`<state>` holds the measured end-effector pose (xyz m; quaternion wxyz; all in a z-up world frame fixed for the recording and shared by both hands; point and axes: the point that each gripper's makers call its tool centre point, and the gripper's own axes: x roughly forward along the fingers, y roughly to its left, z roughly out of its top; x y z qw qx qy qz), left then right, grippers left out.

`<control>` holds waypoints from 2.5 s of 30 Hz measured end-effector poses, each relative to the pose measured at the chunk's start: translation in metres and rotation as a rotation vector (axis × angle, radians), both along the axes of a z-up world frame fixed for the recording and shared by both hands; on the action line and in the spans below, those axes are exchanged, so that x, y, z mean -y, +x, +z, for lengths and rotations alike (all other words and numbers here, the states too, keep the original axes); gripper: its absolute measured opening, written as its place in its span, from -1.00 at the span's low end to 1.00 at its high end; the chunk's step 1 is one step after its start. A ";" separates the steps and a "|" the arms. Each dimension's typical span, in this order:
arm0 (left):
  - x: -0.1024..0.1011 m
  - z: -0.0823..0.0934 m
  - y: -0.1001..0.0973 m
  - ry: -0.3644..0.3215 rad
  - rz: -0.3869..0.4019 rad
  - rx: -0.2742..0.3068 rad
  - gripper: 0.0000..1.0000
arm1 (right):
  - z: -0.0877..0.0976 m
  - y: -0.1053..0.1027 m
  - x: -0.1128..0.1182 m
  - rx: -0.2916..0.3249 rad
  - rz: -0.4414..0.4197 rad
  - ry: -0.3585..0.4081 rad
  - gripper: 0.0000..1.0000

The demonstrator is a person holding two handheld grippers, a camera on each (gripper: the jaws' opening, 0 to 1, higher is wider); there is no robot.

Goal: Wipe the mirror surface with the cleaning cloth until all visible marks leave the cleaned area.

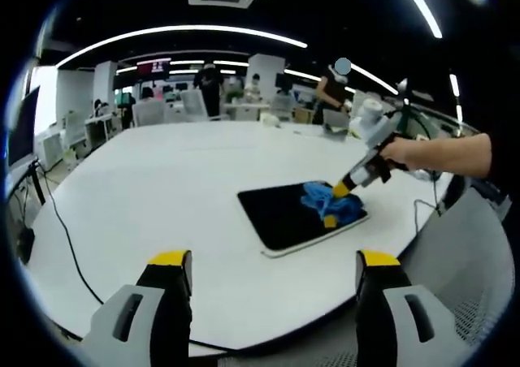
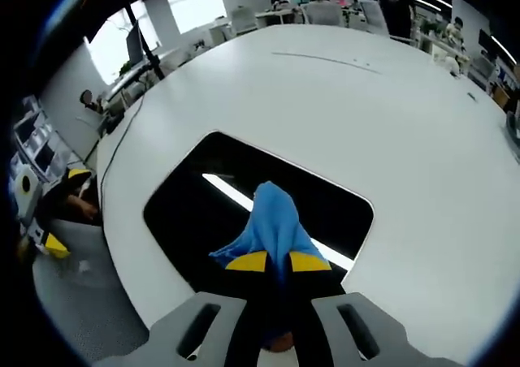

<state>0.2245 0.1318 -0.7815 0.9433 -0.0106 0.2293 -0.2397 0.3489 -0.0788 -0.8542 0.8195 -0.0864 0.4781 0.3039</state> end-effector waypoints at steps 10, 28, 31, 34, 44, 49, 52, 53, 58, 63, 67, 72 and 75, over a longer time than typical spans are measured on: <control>-0.001 0.006 0.003 -0.018 0.012 0.039 0.60 | 0.000 0.002 0.018 0.010 -0.033 0.007 -0.95; -0.001 0.012 0.004 -0.031 0.019 0.077 0.62 | -0.002 -0.003 0.049 -0.011 -0.089 -0.010 -0.95; -0.001 0.013 0.005 -0.034 0.018 0.084 0.62 | -0.001 -0.005 0.048 -0.012 -0.081 -0.022 -0.95; -0.002 0.013 0.005 -0.035 0.020 0.082 0.61 | -0.002 -0.004 0.049 -0.010 -0.080 -0.033 -0.95; -0.002 0.013 0.004 -0.039 0.024 0.077 0.59 | -0.002 -0.005 0.047 0.004 -0.080 -0.042 -0.94; -0.002 0.012 0.004 -0.037 0.027 0.075 0.59 | -0.002 -0.008 0.046 0.013 -0.078 -0.042 -0.95; -0.003 0.012 0.004 -0.035 0.027 0.072 0.59 | -0.001 -0.015 0.044 0.010 -0.064 -0.049 -0.95; -0.003 0.011 0.004 -0.034 0.027 0.070 0.59 | -0.001 -0.017 0.044 0.010 -0.059 -0.052 -0.95; -0.003 0.011 0.004 -0.034 0.031 0.066 0.58 | -0.001 -0.026 0.045 0.004 -0.045 -0.054 -0.95; -0.003 0.013 0.005 -0.039 0.030 0.080 0.56 | -0.001 -0.040 0.045 -0.005 -0.062 -0.019 -0.95; -0.003 0.015 0.006 -0.042 0.031 0.090 0.56 | -0.001 -0.048 0.045 -0.015 -0.061 -0.009 -0.95; -0.002 0.014 0.005 -0.046 0.025 0.086 0.55 | -0.001 -0.048 0.045 -0.011 -0.078 0.003 -0.95; -0.002 0.015 0.005 -0.048 0.026 0.089 0.55 | -0.001 -0.048 0.045 -0.001 -0.076 -0.003 -0.95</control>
